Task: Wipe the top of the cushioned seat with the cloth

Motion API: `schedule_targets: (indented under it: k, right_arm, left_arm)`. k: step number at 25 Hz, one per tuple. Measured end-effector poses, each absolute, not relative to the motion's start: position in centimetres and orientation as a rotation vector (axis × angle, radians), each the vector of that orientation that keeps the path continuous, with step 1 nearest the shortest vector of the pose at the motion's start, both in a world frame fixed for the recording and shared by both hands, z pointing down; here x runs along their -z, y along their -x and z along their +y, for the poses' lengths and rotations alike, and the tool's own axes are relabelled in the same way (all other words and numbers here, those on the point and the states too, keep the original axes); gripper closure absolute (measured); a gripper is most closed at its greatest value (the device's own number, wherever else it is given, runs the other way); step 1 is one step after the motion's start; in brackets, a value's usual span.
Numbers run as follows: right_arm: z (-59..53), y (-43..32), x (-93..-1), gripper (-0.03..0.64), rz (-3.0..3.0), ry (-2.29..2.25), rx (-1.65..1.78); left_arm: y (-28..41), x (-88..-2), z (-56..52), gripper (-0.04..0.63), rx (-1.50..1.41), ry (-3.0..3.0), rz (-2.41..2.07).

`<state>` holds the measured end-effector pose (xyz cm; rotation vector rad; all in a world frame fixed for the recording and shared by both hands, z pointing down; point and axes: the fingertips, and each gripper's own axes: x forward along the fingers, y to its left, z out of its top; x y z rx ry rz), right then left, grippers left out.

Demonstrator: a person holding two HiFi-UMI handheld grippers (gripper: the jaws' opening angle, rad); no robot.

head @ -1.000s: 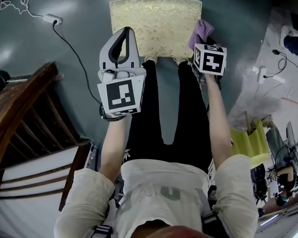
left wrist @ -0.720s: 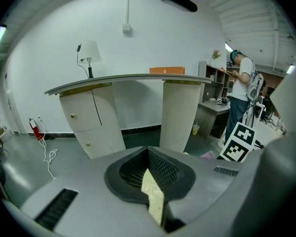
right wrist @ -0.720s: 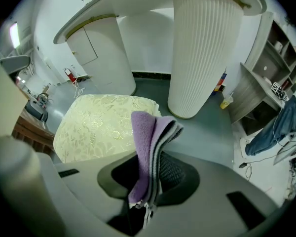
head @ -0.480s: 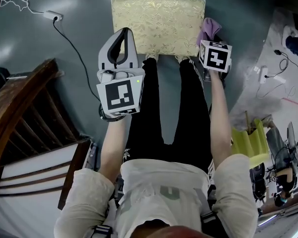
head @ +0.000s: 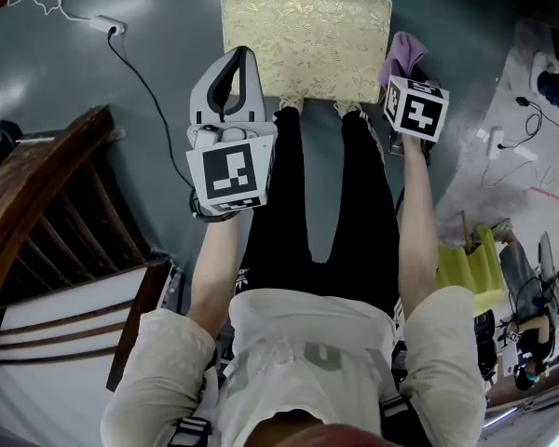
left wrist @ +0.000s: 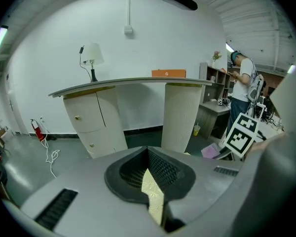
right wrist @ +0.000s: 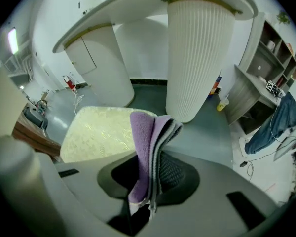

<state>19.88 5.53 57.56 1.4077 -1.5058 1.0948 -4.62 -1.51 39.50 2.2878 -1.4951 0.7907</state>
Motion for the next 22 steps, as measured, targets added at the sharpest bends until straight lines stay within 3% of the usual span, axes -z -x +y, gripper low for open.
schedule_targets:
  k: [10,22]
  right_arm:
    - [3.7,-12.7,-38.0,0.528,-1.814,-1.564,-0.949]
    - [2.4,-4.4,-39.1,0.528,-1.966,-1.421,-1.05]
  left_arm:
    - [5.5,-33.2,-1.9,0.603,-0.719,-2.334,-1.547]
    - [9.5,-33.2,-1.6,0.603,-0.694,-2.289,-1.581]
